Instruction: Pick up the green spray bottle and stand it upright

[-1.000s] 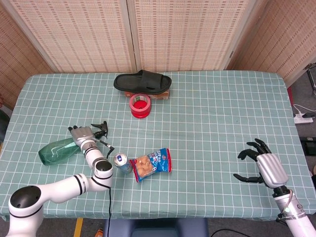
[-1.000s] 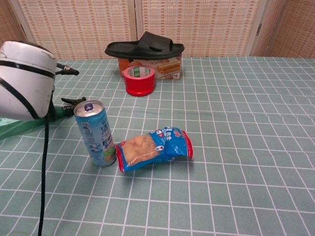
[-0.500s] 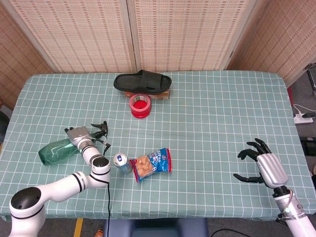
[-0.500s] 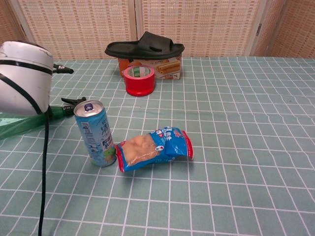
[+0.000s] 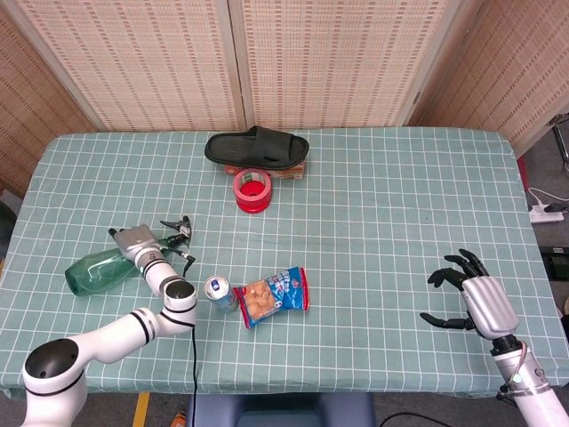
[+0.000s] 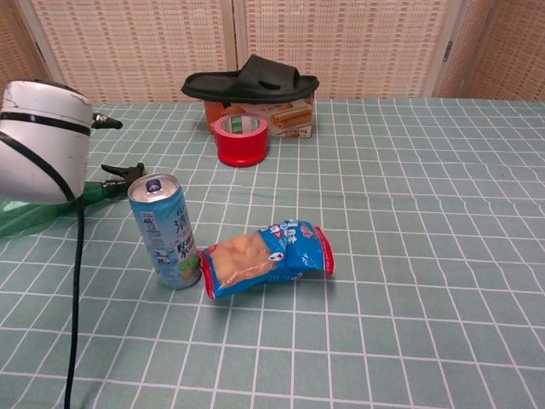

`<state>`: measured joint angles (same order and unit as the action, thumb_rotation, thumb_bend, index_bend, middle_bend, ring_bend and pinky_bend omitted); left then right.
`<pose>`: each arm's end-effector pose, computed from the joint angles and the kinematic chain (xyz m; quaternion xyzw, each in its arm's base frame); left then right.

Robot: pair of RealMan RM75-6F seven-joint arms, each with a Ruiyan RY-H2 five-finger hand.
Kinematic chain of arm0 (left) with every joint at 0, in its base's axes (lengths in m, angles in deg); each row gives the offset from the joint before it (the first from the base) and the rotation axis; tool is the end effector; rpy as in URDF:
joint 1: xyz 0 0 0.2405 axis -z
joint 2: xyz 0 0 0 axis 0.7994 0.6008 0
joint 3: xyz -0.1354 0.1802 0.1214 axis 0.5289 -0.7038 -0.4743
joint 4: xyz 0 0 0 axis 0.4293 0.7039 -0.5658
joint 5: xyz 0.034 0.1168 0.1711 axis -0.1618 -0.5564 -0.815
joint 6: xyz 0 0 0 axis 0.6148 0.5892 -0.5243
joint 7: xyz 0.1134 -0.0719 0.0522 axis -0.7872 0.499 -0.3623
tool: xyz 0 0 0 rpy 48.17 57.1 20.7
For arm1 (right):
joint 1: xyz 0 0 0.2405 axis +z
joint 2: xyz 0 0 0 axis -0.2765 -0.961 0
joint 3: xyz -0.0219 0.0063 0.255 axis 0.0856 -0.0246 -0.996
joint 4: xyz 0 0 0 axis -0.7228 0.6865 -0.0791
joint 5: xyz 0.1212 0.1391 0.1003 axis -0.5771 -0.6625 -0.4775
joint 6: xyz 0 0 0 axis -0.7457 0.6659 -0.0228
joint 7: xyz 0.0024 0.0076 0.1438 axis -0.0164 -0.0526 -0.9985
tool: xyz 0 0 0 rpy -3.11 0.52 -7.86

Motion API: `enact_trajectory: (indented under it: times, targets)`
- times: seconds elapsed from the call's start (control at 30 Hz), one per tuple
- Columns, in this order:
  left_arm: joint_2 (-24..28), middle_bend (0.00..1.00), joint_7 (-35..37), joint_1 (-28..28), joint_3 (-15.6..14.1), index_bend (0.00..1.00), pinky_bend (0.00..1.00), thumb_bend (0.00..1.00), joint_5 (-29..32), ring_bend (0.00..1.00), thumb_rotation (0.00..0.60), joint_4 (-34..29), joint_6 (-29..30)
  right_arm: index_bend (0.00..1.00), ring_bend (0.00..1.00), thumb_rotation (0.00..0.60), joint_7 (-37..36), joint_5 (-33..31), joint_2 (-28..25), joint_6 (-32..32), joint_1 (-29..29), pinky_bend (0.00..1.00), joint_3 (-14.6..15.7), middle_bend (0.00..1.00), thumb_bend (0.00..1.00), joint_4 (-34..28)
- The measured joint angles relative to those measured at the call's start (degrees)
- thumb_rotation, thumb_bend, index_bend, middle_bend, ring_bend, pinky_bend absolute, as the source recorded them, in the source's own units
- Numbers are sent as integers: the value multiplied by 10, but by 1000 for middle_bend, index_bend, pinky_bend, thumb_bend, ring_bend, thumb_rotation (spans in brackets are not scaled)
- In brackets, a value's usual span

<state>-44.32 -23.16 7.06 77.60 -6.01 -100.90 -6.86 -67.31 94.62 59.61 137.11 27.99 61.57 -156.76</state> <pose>-0.1766 0.4318 -0.0035 -0.5090 -0.5231 0.0165 0.6834 -0.2816 -0.2083 0.1305 0.6285 -0.4381 0.4444 0.4643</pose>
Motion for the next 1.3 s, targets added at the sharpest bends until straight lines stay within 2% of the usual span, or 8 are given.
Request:
enact_trajectory:
  times: [0.2,0.33,0.57,0.8,1.0,1.17,1.3]
  targets:
    - [21,379,31,-3,10,496,42,305,-32,206,600,-32,2,417,170,600,-1,-1,1,1,0,80,-1,464,0,1]
    - [45,446,90,-10,16,553,87,326,-81,266,600,-72,5,412,170,600,1,-1,2,3,-1,87,-1,465,0,2]
    - [96,503,250,-38,26,594,117,332,-202,321,600,-173,11,407,169,600,11,-2,7,7,-2,104,-3,464,0,2]
    - [116,508,434,-67,36,594,116,329,-301,325,600,-218,-6,405,170,600,26,-7,11,8,-3,118,-6,465,0,2]
    - [110,508,577,-86,41,585,115,329,-363,325,600,-216,-32,405,169,600,45,-12,14,8,-4,127,-8,464,0,1]
    - [91,508,695,-93,34,585,114,329,-416,325,600,-163,-64,402,170,600,67,-20,17,8,-5,128,-10,464,0,-4]
    - [82,508,732,-96,27,587,114,327,-434,325,600,-129,-89,396,170,600,79,-22,19,7,-6,130,-11,465,0,-7]
